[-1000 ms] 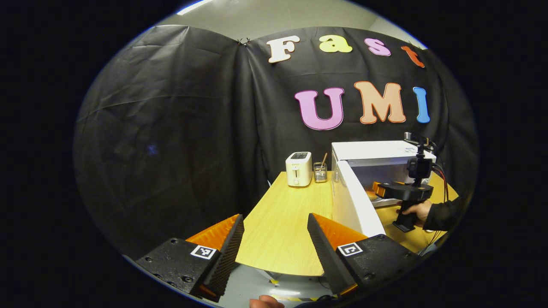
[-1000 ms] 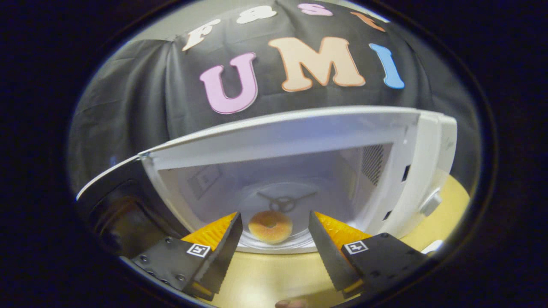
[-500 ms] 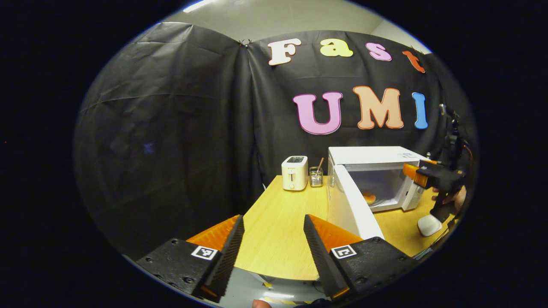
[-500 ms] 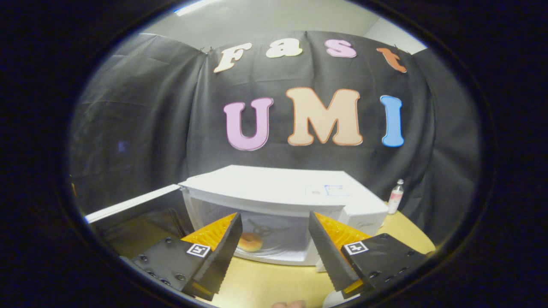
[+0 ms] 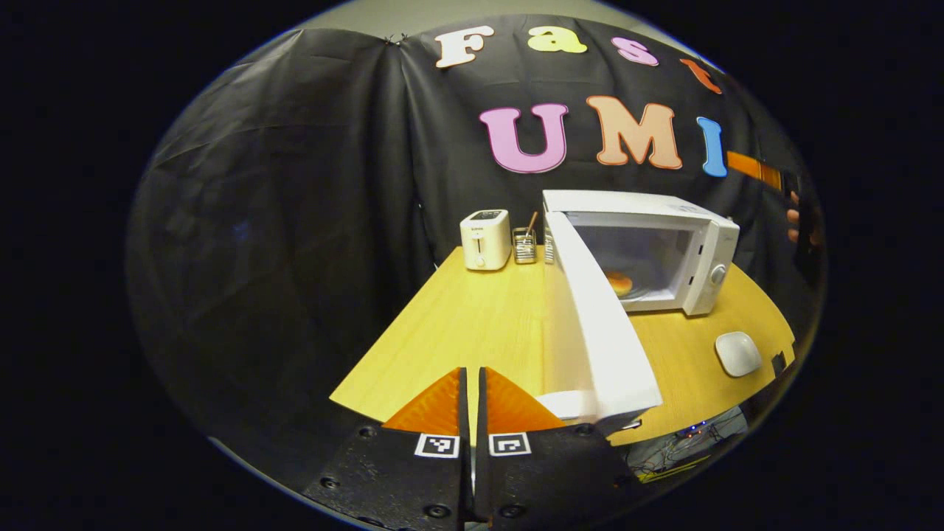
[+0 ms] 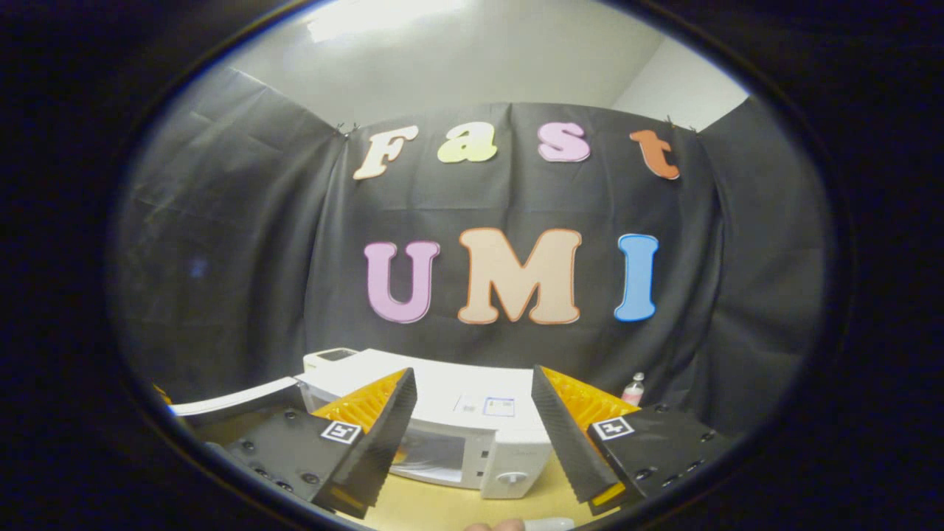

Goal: Open the microwave oven with the left hand, put the food in, and close the microwave oven.

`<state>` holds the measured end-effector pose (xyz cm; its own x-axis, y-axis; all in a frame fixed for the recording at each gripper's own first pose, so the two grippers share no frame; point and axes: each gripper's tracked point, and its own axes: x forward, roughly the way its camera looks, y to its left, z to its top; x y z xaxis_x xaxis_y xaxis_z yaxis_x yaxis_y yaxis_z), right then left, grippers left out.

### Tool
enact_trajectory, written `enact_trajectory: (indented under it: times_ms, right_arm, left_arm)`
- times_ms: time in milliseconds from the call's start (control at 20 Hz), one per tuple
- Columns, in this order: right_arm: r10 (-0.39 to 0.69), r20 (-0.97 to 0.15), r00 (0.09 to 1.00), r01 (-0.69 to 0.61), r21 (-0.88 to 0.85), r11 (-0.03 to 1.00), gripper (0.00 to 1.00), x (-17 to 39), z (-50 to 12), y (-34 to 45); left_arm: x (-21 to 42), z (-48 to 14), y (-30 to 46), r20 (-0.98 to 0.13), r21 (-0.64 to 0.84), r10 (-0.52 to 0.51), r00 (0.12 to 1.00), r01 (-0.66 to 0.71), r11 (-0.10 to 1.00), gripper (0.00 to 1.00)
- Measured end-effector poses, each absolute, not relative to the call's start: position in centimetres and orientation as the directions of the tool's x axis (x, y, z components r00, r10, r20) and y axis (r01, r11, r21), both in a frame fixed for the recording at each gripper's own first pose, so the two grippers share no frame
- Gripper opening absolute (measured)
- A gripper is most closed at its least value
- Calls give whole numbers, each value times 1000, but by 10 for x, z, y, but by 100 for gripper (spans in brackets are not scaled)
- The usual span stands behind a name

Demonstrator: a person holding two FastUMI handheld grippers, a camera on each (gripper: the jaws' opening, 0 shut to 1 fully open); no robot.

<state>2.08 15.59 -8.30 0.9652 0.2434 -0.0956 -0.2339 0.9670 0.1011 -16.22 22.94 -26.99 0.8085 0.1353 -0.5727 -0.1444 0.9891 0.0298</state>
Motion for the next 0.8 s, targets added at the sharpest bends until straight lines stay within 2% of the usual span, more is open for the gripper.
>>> enact_trajectory:
  times_ms: [50, 100, 150, 250, 300, 350, 500, 550, 650, 800]
  right_arm:
    - [231, -88, 969, -222, 96, 970, 98, 23, -79, 146]
    - [219, -81, 972, -212, 86, 973, 99, 24, -73, 136]
    - [210, -69, 975, -205, 74, 976, 95, 26, -66, 126]
    - [191, -45, 981, -188, 53, 981, 95, 27, -56, 108]
    - [184, -36, 982, -182, 48, 982, 99, 31, -47, 99]
    - [177, -30, 984, -175, 47, 983, 95, 30, -43, 91]
    - [158, -17, 987, -158, 31, 987, 95, 33, -32, 70]
    - [152, -17, 988, -151, 18, 988, 98, 34, -31, 63]
    - [144, -13, 989, -144, -1, 990, 95, 34, -27, 51]
    - [128, 3, 992, -128, -14, 992, 96, 31, -21, 33]
  left_arm:
    - [-160, -265, 228, -553, 32, 144, 821, -152, 988, 1]
    - [-158, -266, 225, -555, 19, 145, 819, -162, 987, 1]
    - [-162, -266, 218, -567, 0, 136, 813, -165, 986, 1]
    - [-167, -276, 202, -602, -42, 109, 791, -167, 985, 0]
    - [-167, -277, 195, -607, -54, 101, 788, -168, 984, 0]
    - [-166, -276, 188, -611, -58, 94, 786, -163, 985, 0]
    - [-158, -274, 164, -608, -51, 72, 791, -129, 990, 0]
    - [-154, -274, 157, -609, -49, 61, 791, -114, 992, 0]
    - [-146, -272, 142, -608, -47, 38, 793, -84, 995, 0]
    - [-132, -270, 123, -604, -49, 10, 797, -50, 998, 0]
